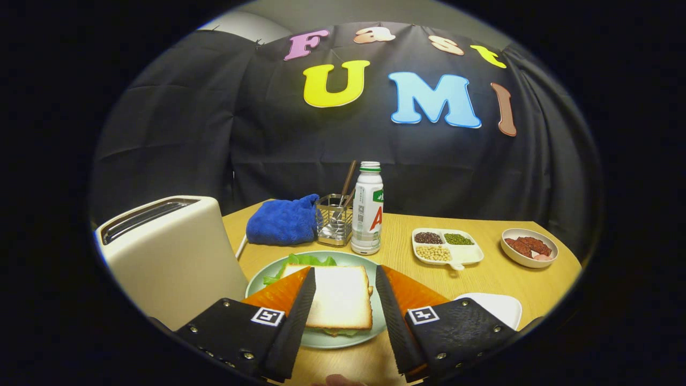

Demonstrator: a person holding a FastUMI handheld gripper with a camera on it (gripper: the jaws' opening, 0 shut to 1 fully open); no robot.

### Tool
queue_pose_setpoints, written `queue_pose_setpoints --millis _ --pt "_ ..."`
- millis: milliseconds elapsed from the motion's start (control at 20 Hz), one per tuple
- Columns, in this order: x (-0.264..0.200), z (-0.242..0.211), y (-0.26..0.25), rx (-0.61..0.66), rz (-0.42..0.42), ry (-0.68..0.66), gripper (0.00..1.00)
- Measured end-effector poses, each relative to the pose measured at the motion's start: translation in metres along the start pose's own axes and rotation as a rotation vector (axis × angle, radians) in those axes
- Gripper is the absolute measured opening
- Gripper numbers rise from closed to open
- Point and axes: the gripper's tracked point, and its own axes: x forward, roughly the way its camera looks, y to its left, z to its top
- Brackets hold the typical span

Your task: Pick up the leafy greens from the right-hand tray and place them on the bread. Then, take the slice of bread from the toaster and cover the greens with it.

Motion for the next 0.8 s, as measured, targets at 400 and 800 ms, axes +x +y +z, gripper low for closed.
queue_pose_setpoints --millis 400,800 --pt "-0.051 0.032 -0.053 0.002 -0.057 -0.149 0.69" --pt "-0.093 0.026 -0.139 0.006 -0.121 -0.192 0.69"
